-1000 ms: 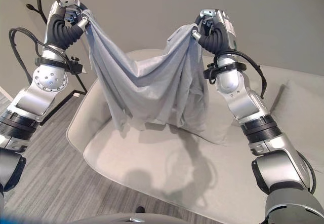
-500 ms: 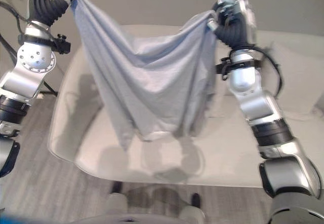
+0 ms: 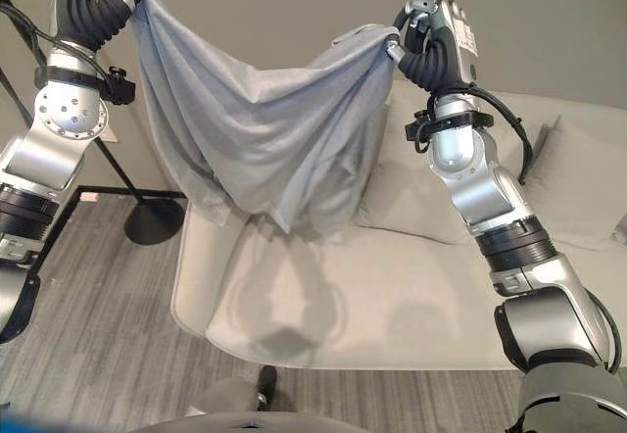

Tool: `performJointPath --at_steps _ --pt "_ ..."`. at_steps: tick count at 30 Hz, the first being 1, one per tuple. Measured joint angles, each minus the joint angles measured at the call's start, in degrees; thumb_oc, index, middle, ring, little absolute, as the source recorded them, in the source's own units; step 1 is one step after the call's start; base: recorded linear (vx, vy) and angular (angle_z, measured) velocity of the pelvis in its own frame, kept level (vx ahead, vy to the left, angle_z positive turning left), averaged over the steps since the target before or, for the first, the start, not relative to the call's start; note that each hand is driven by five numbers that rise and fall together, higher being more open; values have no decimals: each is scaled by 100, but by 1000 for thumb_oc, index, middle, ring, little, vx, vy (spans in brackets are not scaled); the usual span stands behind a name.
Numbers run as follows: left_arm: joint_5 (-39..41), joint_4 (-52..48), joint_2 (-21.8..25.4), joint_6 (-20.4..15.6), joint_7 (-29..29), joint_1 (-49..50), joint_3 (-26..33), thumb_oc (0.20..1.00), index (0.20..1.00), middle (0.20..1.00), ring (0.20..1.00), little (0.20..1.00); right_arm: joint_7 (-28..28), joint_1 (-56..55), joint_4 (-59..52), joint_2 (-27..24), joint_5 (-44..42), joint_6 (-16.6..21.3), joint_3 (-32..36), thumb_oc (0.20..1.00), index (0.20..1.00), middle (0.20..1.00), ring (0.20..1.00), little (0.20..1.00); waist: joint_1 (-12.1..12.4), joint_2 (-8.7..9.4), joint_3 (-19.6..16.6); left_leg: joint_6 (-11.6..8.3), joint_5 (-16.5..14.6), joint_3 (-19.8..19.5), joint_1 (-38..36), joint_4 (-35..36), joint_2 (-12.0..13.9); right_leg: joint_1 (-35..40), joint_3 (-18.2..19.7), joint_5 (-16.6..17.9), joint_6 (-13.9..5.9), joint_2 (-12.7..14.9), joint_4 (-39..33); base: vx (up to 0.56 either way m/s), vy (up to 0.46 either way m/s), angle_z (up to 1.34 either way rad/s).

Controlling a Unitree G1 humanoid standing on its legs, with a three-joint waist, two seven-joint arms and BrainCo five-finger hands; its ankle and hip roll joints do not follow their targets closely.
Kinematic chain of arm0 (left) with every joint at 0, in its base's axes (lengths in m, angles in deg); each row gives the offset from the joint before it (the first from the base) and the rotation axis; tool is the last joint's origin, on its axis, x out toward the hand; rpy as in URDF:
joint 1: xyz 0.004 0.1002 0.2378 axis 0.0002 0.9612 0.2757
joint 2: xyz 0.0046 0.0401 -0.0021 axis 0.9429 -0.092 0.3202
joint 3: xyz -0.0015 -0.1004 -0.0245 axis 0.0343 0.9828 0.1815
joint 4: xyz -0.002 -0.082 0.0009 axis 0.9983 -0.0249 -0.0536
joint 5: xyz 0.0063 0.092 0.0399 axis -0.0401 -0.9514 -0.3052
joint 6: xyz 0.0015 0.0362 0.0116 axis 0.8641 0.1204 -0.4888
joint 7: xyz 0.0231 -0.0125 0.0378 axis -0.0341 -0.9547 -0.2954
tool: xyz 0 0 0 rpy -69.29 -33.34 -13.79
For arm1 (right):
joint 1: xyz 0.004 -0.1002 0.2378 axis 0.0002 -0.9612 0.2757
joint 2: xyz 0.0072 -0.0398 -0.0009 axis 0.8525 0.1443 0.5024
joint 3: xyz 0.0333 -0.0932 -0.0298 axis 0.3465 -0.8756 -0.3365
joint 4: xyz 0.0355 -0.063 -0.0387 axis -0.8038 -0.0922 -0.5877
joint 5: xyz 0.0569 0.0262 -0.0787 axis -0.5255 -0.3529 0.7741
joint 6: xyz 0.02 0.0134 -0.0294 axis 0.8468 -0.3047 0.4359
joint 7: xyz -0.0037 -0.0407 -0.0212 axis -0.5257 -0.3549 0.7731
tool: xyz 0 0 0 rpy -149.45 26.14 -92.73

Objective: Hang the clothes on the sofa on the clothes rack.

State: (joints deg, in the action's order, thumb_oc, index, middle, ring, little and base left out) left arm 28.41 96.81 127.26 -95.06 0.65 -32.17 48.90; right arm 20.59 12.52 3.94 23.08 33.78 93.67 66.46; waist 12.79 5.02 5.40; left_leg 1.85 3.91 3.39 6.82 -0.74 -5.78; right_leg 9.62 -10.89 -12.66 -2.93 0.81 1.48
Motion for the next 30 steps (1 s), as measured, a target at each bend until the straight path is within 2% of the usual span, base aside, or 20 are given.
performJointPath --at_steps 4,7,8,9,10,11,12,14,15,16,18,19,20,23,24,25,26,27,29,30 --pt "-183 -12 -14 8 14 249 3 200 200 200 200 200 -8 -145 56 55 -2 -2 -3 200 200 200 200 200 -30 -190 -55 -108 73 -127 -1 67 -28 -40 135 21 2 -73 86 -59 79 18" --pt "-200 -13 -23 10 26 533 3 200 200 200 200 200 -55 -151 162 -35 -2 -23 -4 200 200 200 200 200 -172 -493 -127 -220 244 -487 45 57 -176 -44 33 26 -8 -110 151 -132 286 60" --pt "-203 56 -14 -17 30 428 -21 200 200 200 200 200 -27 -148 326 -16 -3 -10 19 200 200 200 200 200 -211 -354 -69 -1142 113 -443 478 -511 -182 -151 121 210 271 45 109 -119 679 30" --pt "-193 248 83 -43 3 233 -135 200 200 200 200 200 -54 -66 516 42 -8 -18 -10 200 200 200 200 200 -226 -146 -12 -1231 -267 -1000 1273 -1453 -181 -352 89 376 228 241 181 -4 593 -20" --pt "-184 603 396 -42 25 -183 -415 200 200 200 200 200 -86 30 515 57 -15 -68 -60 200 200 200 200 200 -204 30 106 -1069 -670 -1435 1769 -2150 329 -561 258 437 194 285 232 57 580 -61" --pt "-165 785 514 -27 26 -381 -401 200 200 200 200 200 -92 32 462 54 -15 -62 -63 200 200 200 200 200 -250 66 137 -1115 -854 -1615 1961 -2292 1003 -645 381 459 167 241 286 191 713 -53" --pt "-135 816 602 -46 -11 -397 -235 200 200 200 200 200 -63 -17 388 103 -23 -74 -67 200 200 200 200 200 -476 28 168 -1124 -804 -1575 1837 -1799 2002 -534 327 420 131 215 318 142 587 -11" --pt "-89 808 342 -171 -56 -325 -449 200 200 200 200 200 -38 -779 -14 -134 -27 -3 478 200 200 200 200 200 -737 -62 169 -1188 -729 -1555 1456 -1445 2649 -245 385 426 -144 406 321 102 320 24" --pt "-89 704 363 -216 -46 -152 -452 200 200 200 200 200 26 -913 -29 -219 -46 -43 575 200 200 200 200 200 -823 -109 174 -1088 -601 -1450 1120 -1204 2670 -129 254 313 -185 564 320 177 440 -15" --pt "-89 697 273 -221 -48 -55 -470 200 200 200 200 200 38 -897 -39 -402 -64 -103 554 200 200 200 200 200 -813 -282 125 -1146 -335 -1474 688 -744 2691 -101 428 370 -448 701 234 262 851 -42" --pt "-89 692 47 -294 -40 -108 -481 200 200 200 200 200 85 -991 -426 -630 -56 -122 592 200 200 200 200 200 -798 -807 -77 -1341 -289 -1343 55 -388 2500 -235 645 469 -844 831 193 171 902 -58" --pt "-86 642 -110 -254 -41 -83 -305 200 200 200 200 200 55 -1513 -955 -225 -9 -51 667 200 200 200 200 200 -928 -385 51 -1453 -534 -1014 228 -864 1794 -386 294 822 -701 1586 390 -62 749 -43" --pt "-87 646 -84 -230 -37 -76 -307 200 200 200 200 200 37 -1509 -957 -72 -9 -73 677 200 200 200 200 200 -914 -337 59 -1325 -620 -974 316 -1027 1623 -532 273 1169 -528 1762 428 -87 646 -37" --pt "-101 572 205 -120 -29 -272 -441 200 200 200 200 200 138 -1240 -788 376 -5 -86 658 200 200 200 200 200 -758 -276 91 -894 -761 -581 353 -1038 1273 -984 -33 2750 -474 2105 384 -104 524 -45" --pt "-102 569 221 -119 -33 -329 -442 200 200 200 200 200 145 -1202 -732 362 1 -83 669 200 200 200 200 200 -756 -242 102 -746 -723 -591 374 -1011 1153 -1033 -65 3045 -477 2181 421 -109 554 14" --pt "-110 574 198 -109 -39 -381 -464 200 200 200 200 200 169 -1193 -683 315 0 -84 699 200 200 200 200 200 -762 -225 98 -574 -651 -725 373 -885 1021 -1055 94 2745 -688 2133 524 -45 346 67" --pt "-121 571 115 -101 -42 -469 -519 200 200 200 200 200 177 -1193 -627 173 0 -84 744 200 200 200 200 200 -787 -202 93 -406 -463 -886 353 -628 889 -1047 330 2152 -793 1933 721 -65 379 80" --pt "-163 513 85 -82 -32 -486 -536 200 200 200 200 200 173 -1117 -557 9 2 -90 752 200 200 200 200 200 -730 -190 94 -389 -312 -939 294 -362 819 -1073 418 1733 -831 1781 841 16 208 62" --pt "-194 404 47 18 -38 -428 -493 200 200 200 200 200 161 -984 -430 -96 42 -96 854 200 200 200 200 200 -385 -91 100 -215 -216 -882 204 -213 540 -969 183 1328 -1156 1459 716 21 275 16" --pt "-204 402 11 29 -35 -410 -483 200 200 200 200 200 174 -974 -424 -158 72 -92 790 200 200 200 200 200 -302 -81 98 -190 -201 -862 117 -136 459 -939 38 1195 -1036 1290 623 27 252 7"
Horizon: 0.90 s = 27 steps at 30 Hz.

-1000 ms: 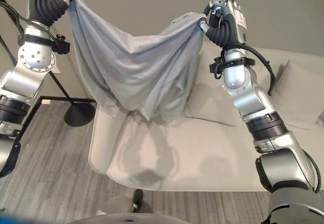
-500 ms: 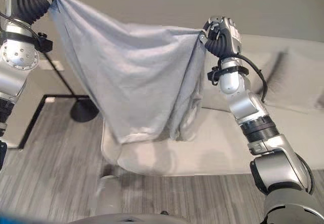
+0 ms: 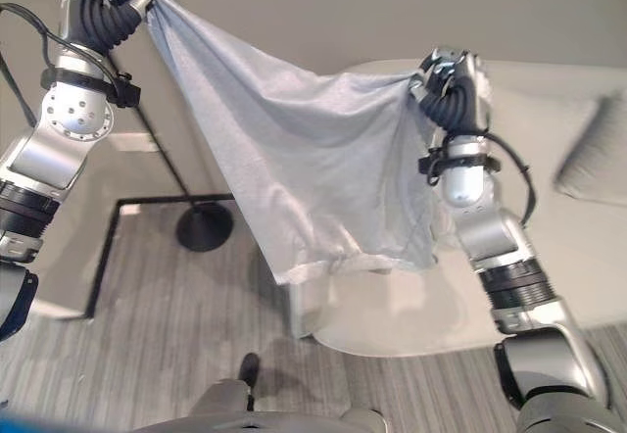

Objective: Hang the clothes on the sofa on the clothes rack.

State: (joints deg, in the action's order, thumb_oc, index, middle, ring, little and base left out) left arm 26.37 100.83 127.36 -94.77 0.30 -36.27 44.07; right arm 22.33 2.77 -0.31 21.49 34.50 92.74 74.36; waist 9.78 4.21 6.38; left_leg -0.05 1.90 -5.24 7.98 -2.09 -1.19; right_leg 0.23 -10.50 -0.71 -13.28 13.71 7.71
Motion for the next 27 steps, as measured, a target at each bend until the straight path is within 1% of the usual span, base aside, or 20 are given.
performJointPath --at_steps 1,2,3,4,5,7,8,10,13,19,20,21,22,23,24,25,26,27 --pt "-3 -119 -7 51 0 114 102 200 200 200 200 200 -28 40 19 4 48 3 -47 200 200 200 200 200 38 -13 7 71 60 -80 -109 124 -19 16 37 -205 -99 -198 -8 67 161 7" --pt "-1 -136 -80 64 1 176 193 200 200 200 200 200 -36 56 36 -78 45 -9 -185 200 200 200 200 200 29 -12 5 74 165 -122 -237 286 32 -3 257 -476 8 -550 -21 60 119 11" --pt "-4 -141 -76 70 7 257 205 200 200 200 200 200 -41 61 34 -84 48 -5 -243 200 200 200 200 200 12 25 -5 69 182 -148 -344 365 22 -19 396 -557 163 -865 -123 56 97 23" --pt "-6 -225 -91 70 15 464 311 200 200 200 200 200 -43 46 36 -83 47 26 -240 200 200 200 200 200 -50 61 -15 65 181 -173 -442 411 -42 16 519 -551 338 -1088 -355 50 52 32" --pt "-9 -281 -104 107 43 735 339 200 200 200 200 200 -34 102 129 -86 46 19 -228 200 200 200 200 200 -110 27 -47 64 195 -227 -564 430 -163 222 540 -364 844 -1130 -547 9 35 30" --pt "-9 -283 -126 103 50 651 323 200 200 200 200 200 -34 266 282 -86 41 4 -258 200 200 200 200 200 -153 6 -56 28 172 -283 -530 435 -177 241 482 -336 863 -1129 -593 -2 -2 25" --pt "-8 -280 -131 106 53 629 328 200 200 200 200 200 -48 407 411 -87 36 -8 -320 200 200 200 200 200 -212 -1 -60 3 268 -333 -551 486 -185 333 392 -264 851 -1121 -746 41 -56 30" --pt "-9 -284 -130 105 69 623 329 200 200 200 200 200 -51 611 555 -90 34 -53 -323 200 200 200 200 200 -251 -14 -67 -6 286 -354 -568 504 -188 460 360 -152 861 -1133 -981 47 -67 14" --pt "-7 -321 12 108 154 619 332 200 200 200 200 200 -227 1093 883 -110 31 -142 -686 200 200 200 200 200 -303 -36 -104 -15 281 -340 -741 601 -167 738 385 -25 845 -1141 -1334 36 -36 -6" --pt "-8 -387 4 103 166 625 330 200 200 200 200 200 -333 1102 879 -110 -69 -141 -699 200 200 200 200 200 -327 -183 -172 -49 289 -355 -701 566 -135 734 371 -9 880 -1227 -1330 -8 16 3" --pt "-8 -386 -6 98 170 622 328 200 200 200 200 200 -335 1101 868 -157 -93 -139 -696 200 200 200 200 200 -389 -186 -173 -97 267 -399 -568 407 -151 711 289 -8 883 -1177 -1331 -32 127 40" --pt "-8 -389 -11 98 174 621 320 200 200 200 200 200 -336 1101 834 -292 -103 -138 -695 200 200 200 200 200 -519 -205 -158 -135 242 -508 -369 186 -203 677 131 -6 904 -1153 -1331 7 183 51" --pt "-8 -385 -10 102 179 621 293 200 200 200 200 200 -338 1103 832 -401 -115 -140 -691 200 200 200 200 200 -551 -238 -138 -141 241 -511 -293 120 -208 646 79 6 928 -1152 -1331 55 220 31" --pt "-6 -367 48 83 188 613 274 200 200 200 200 200 -335 1106 811 -445 -136 -141 -676 200 200 200 200 200 -532 -150 -77 -516 -119 -417 -10 -350 -167 586 142 73 1145 -1003 -1326 80 276 -1" --pt "-5 -349 201 62 193 600 253 200 200 200 200 200 -336 1084 756 -382 -140 -140 -678 200 200 200 200 200 -532 -4 -5 -423 -247 -272 147 -766 36 560 136 91 1159 -885 -1319 167 430 -4" --pt "1 -139 263 49 190 414 154 200 200 200 200 200 -340 1064 690 -433 -143 -133 -598 200 200 200 200 200 -714 131 76 -694 -399 -415 383 -998 864 538 134 102 1108 -772 -1284 269 659 4" --pt "3 -109 287 54 191 343 150 200 200 200 200 200 -309 1063 667 -431 -163 -139 -525 200 200 200 200 200 -789 114 76 -708 -394 -410 405 -816 1332 505 147 93 1060 -787 -1257 244 536 10" --pt "5 -43 243 30 188 263 142 200 200 200 200 200 -279 1013 639 -433 -199 -139 -451 200 200 200 200 200 -882 107 75 -759 -379 -419 395 -508 1847 511 198 70 908 -786 -1245 245 692 -2"
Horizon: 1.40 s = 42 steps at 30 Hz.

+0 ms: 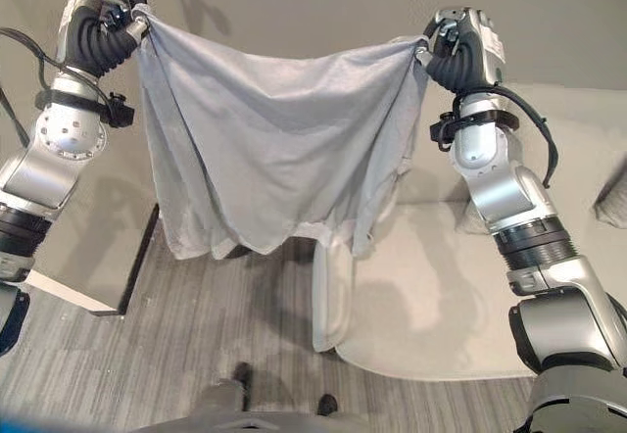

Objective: Hang the clothes on the sofa on the clothes rack.

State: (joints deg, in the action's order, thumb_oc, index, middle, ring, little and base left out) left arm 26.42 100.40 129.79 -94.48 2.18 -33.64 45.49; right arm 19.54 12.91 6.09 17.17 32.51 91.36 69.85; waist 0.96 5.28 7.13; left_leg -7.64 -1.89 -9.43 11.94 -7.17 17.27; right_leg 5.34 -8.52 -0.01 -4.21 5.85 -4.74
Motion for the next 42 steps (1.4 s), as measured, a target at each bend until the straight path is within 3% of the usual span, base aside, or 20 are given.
performJointPath --at_steps 1,2,4,5,6,7,9,10,11,12,13,14,15,18,19,20,22,33,38,42 --pt "9 76 -61 -76 -9 -57 -81 200 200 200 200 200 33 -298 -164 -8 -4 27 292 200 200 200 200 200 -70 -42 9 -76 -21 279 -17 451 576 3 -29 -65 -90 77 114 181 580 8" --pt "20 172 -161 -94 -18 -86 -205 200 200 200 200 200 53 -458 -170 -42 -12 16 448 200 200 200 200 200 -121 -51 2 -233 85 401 -19 682 588 25 68 -97 -251 250 177 242 785 -22" --pt "42 153 -148 -88 -4 -170 -331 200 200 200 200 200 78 -374 -190 -39 -58 -15 428 200 200 200 200 200 102 -240 -46 -354 172 343 -142 718 366 21 345 -18 -546 507 66 203 654 -63" --pt "43 112 -264 -116 -12 -332 -350 200 200 200 200 200 117 -477 -334 -3 -60 -6 445 200 200 200 200 200 82 -308 -89 -664 428 94 -56 290 -202 98 301 29 -623 945 84 85 668 -40" --pt "43 87 -251 -106 -20 -339 -419 200 200 200 200 200 98 -740 -508 222 -47 -4 416 200 200 200 200 200 58 -14 -109 -453 229 296 -3 42 -702 -35 254 317 -314 1373 350 29 743 -6" --pt "41 24 -157 -91 -16 -344 -449 200 200 200 200 200 106 -876 -661 368 -42 -4 420 200 200 200 200 200 99 8 -108 -1 243 471 25 -32 -1043 -405 264 1335 26 1682 690 -27 609 2" --pt "9 6 103 -58 -18 -495 -561 200 200 200 200 200 112 -836 -632 400 -32 -5 431 200 200 200 200 200 191 15 -115 374 246 581 23 12 -1313 -641 164 2135 -201 1841 850 39 604 5" --pt "-5 10 169 -30 -25 -582 -599 200 200 200 200 200 123 -837 -618 384 -31 -7 442 200 200 200 200 200 185 7 -111 512 291 537 8 39 -1477 -646 145 2169 -258 1833 1025 53 418 33" --pt "-14 10 98 -5 -36 -640 -607 200 200 200 200 200 123 -839 -618 340 -28 -12 449 200 200 200 200 200 162 -21 -107 675 324 450 -56 159 -1611 -682 291 1793 -431 1742 1269 46 342 62" --pt "-16 12 -28 48 -44 -696 -605 200 200 200 200 200 113 -843 -610 239 1 -17 447 200 200 200 200 200 146 -107 -108 834 415 294 -143 375 -1639 -714 500 990 -589 1475 1614 47 169 58" --pt "-18 7 -74 44 -38 -696 -589 200 200 200 200 200 112 -834 -586 190 19 -9 450 200 200 200 200 200 168 -149 -108 740 515 251 -217 511 -1664 -698 522 723 -592 1376 1730 79 235 28" --pt "-20 -87 -110 66 -29 -607 -596 200 200 200 200 200 105 -764 -485 191 19 -5 410 200 200 200 200 200 346 -205 -119 936 618 400 -549 815 -1761 -632 217 251 -779 1087 1343 124 250 -9" --pt "-119 -130 -53 76 -28 -575 -587 200 200 200 200 200 103 -733 -402 185 19 -8 365 200 200 200 200 200 364 -235 -124 978 640 437 -823 1036 -1801 -530 116 181 -751 640 758 181 244 -28" --pt "-228 -155 -226 88 -21 -269 -401 200 200 200 200 200 105 -756 -374 78 88 -8 357 200 200 200 200 200 211 -363 -143 965 613 304 -1136 1238 -1812 -1016 337 50 -548 -294 731 160 160 7" --pt "-228 -145 -247 102 -17 -261 -416 200 200 200 200 200 106 -756 -374 79 88 -13 374 200 200 200 200 200 165 -349 -151 964 611 240 -1149 1238 -1851 -1021 410 57 -516 -338 683 40 -12 75" --pt "-236 -134 -323 148 32 -207 -427 200 200 200 200 200 105 -655 -380 82 84 -12 378 200 200 200 200 200 19 -266 -197 882 554 115 -1231 1242 -2067 -938 616 246 -315 -354 327 121 -15 55" --pt "-239 -228 -352 152 50 -51 -318 200 200 200 200 200 112 -502 -370 72 81 7 370 200 200 200 200 200 106 -304 -273 761 462 204 -1374 1243 -2209 -679 576 749 78 -261 -114 117 -31 27" --pt "-238 -611 -367 154 88 -53 -131 200 200 200 200 200 8 -379 -368 88 70 -5 191 200 200 200 200 200 68 -349 -309 526 312 232 -1616 1252 -1930 -363 412 580 243 -506 -103 69 -47 8" --pt "-238 -1033 -501 133 93 -49 -74 200 200 200 200 200 -7 -482 -544 115 69 3 326 200 200 200 200 200 26 -374 -333 557 258 271 -1547 1276 -1836 -356 309 578 331 -565 -100 -4 -10 11" --pt "-238 -1032 -717 101 138 -47 -89 200 200 200 200 200 8 -595 -688 110 68 10 574 200 200 200 200 200 -200 -429 -356 568 304 899 -1253 1055 -1648 -432 -90 562 376 -498 -99 -4 48 51"
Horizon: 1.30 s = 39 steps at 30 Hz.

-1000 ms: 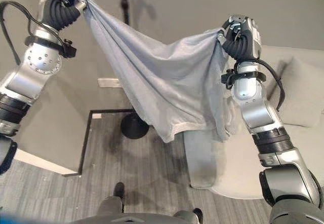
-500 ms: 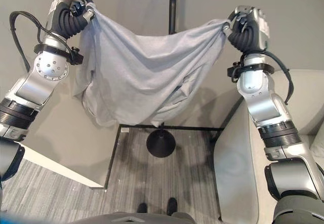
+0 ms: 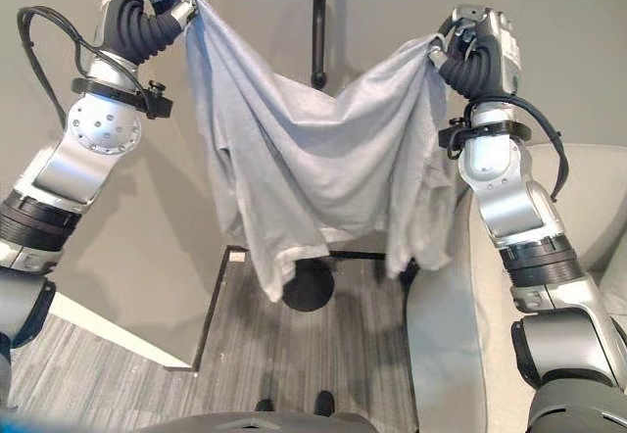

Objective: Hang the clothes on the sofa on the clothes rack.

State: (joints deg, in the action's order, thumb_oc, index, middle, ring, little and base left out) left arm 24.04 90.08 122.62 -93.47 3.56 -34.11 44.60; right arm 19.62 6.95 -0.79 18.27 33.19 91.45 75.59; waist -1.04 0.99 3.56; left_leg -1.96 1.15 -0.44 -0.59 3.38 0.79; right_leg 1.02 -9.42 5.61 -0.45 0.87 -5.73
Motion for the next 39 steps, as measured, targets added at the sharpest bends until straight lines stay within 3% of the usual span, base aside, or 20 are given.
performJointPath --at_steps 5,8,20,31,39 --pt "0 -136 22 -30 68 130 102 200 200 200 200 200 -13 -67 -121 73 8 12 53 200 200 200 200 200 6 -195 -120 109 109 95 -206 189 -61 89 77 -55 -82 59 -2 34 62 -5" --pt "-1 -622 24 -66 84 719 555 200 200 200 200 200 -16 -545 -519 268 33 46 328 200 200 200 200 200 -2 -251 -155 118 72 142 -308 193 -66 167 140 -86 -121 63 -3 16 55 -9" --pt "-158 -658 26 -69 140 871 605 200 200 200 200 200 -32 -618 -614 268 133 134 326 200 200 200 200 200 136 -250 -162 96 56 263 -348 219 -34 160 237 -105 -152 32 -2 3 39 -5" --pt "-108 -644 140 -69 193 690 498 200 200 200 200 200 -20 -617 -612 264 284 137 325 200 200 200 200 200 196 -226 -181 96 44 142 -278 223 -35 163 112 -94 -131 38 -1 8 18 6" --pt "132 -212 235 -191 193 314 99 200 200 200 200 200 -8 -602 -363 187 510 17 147 200 200 200 200 200 497 -160 -175 115 86 -141 -221 194 -82 206 -161 -144 -186 84 -1 -5 -2 17"
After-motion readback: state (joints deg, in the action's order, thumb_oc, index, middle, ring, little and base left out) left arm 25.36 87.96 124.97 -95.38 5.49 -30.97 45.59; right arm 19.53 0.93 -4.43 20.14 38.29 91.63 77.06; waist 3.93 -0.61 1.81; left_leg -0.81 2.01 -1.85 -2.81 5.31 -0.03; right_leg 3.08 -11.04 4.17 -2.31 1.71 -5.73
